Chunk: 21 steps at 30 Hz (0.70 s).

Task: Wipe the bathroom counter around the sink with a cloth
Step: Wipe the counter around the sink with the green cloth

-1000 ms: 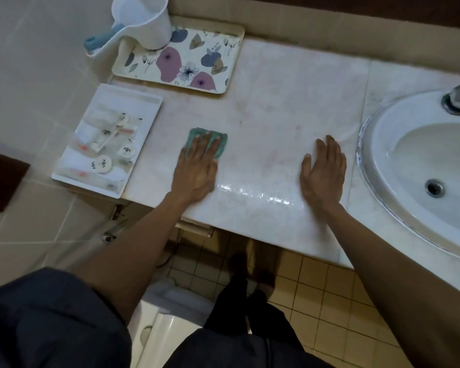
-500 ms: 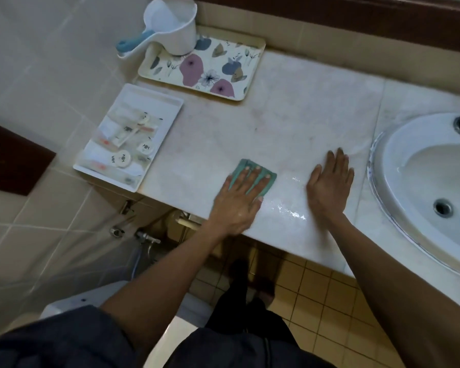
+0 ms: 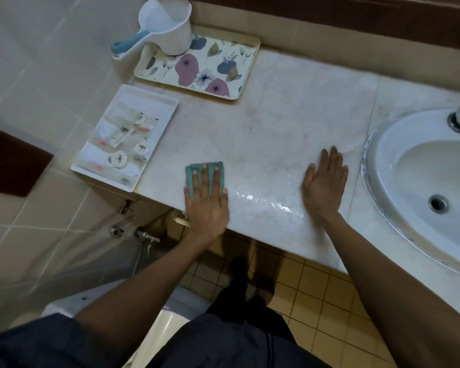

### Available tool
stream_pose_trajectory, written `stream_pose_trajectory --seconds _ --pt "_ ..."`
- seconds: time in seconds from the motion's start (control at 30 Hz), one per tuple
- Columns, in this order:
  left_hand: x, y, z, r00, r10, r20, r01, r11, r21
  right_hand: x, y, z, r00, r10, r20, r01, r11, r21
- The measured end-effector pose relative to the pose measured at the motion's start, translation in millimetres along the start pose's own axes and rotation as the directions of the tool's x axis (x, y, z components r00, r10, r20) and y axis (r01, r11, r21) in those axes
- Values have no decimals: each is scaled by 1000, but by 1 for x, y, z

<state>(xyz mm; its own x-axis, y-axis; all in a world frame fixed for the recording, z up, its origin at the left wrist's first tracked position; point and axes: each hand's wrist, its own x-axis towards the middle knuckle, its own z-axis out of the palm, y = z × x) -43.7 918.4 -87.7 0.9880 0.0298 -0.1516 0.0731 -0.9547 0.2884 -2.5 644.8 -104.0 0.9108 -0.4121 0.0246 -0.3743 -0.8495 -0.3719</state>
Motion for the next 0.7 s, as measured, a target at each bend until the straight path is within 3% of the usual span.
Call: stream_pose_trajectory --seconds 0.1,0.17,0.23,0.27,0.3,0.33,0.4,0.47,0.53,0.6,0.7 --pt "-23 46 19 973 222 64 -225 974 38 1 6 -3 1000 -16 24 15 999 37" --pt "-10 50 21 902 419 106 -426 903 59 -1 15 -8 996 -71 59 67 996 60" --pt "23 36 11 712 672 205 -699 707 111 -5 29 -17 985 -141 95 134 988 76" --pt "45 29 3 605 752 261 -793 600 110 -7 37 -21 980 -169 104 162 984 77" --pt "66 26 -3 542 790 288 -837 539 99 -11 44 -25 975 -191 110 184 980 75" --pt "85 26 -7 548 789 278 -834 542 105 -16 50 -28 971 -209 117 202 977 70" --pt "108 42 -3 704 681 199 -708 695 124 -24 63 -34 965 -224 134 218 974 59" --pt "104 82 12 880 467 86 -474 875 102 -29 74 -40 958 -243 154 236 970 65" --pt "86 130 29 978 210 1 -209 976 55 -30 85 -51 957 -263 122 250 962 111" --pt "67 172 41 998 65 3 -65 998 -16 -27 97 -68 973 -230 -17 229 959 168" --pt "29 205 60 968 249 34 -249 968 -20 -19 122 -92 983 -79 -168 117 967 227"
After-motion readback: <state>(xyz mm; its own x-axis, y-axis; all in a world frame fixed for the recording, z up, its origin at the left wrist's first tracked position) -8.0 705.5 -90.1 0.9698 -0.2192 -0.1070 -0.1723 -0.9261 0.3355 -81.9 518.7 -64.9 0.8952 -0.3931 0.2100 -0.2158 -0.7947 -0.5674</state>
